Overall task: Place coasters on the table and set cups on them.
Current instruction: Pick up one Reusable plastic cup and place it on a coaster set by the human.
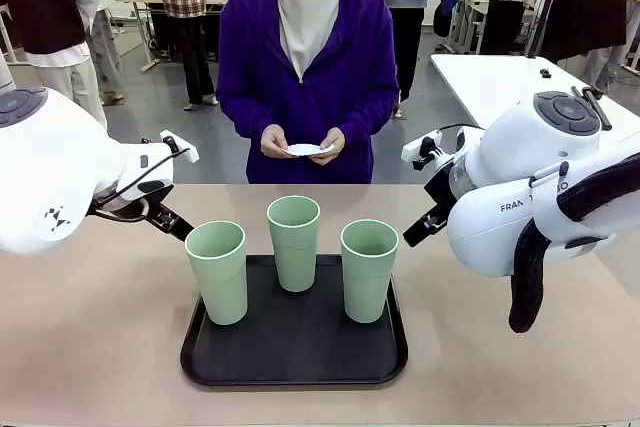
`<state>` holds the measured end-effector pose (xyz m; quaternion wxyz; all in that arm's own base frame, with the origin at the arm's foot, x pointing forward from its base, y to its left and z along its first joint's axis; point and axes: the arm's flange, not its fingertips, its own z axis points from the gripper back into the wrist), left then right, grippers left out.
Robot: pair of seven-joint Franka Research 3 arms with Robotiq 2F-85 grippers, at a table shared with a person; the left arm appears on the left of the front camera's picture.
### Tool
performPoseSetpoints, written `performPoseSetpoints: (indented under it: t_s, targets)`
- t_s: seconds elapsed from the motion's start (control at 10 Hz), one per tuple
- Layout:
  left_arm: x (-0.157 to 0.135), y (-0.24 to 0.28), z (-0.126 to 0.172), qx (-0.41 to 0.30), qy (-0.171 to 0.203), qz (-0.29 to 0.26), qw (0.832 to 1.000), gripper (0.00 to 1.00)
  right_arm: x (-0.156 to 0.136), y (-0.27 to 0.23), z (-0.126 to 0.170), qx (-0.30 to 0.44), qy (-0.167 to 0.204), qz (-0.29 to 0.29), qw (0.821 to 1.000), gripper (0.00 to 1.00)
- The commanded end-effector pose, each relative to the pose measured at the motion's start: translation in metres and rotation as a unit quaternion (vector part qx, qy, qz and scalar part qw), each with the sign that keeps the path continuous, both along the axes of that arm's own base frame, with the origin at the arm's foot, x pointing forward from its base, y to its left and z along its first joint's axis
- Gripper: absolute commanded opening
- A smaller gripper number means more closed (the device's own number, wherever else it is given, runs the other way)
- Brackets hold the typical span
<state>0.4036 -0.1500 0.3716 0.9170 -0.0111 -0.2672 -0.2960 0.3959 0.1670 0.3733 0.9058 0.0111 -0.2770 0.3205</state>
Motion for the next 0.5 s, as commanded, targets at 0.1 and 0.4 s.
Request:
performPoseSetpoints:
  t_s: [0.1,0.4]
  targets:
    - [0.0000,0.0000,0.0000,0.000,0.000,0.000,1.000,1.00,0.0000,0.0000,0.0000,0.000,0.000,0.000,1.000,1.00]
    - [0.0000,0.0000,0.0000,0.000,0.000,0.000,1.000,1.00,0.0000,0.0000,0.0000,0.000,0.000,0.000,1.000,1.00]
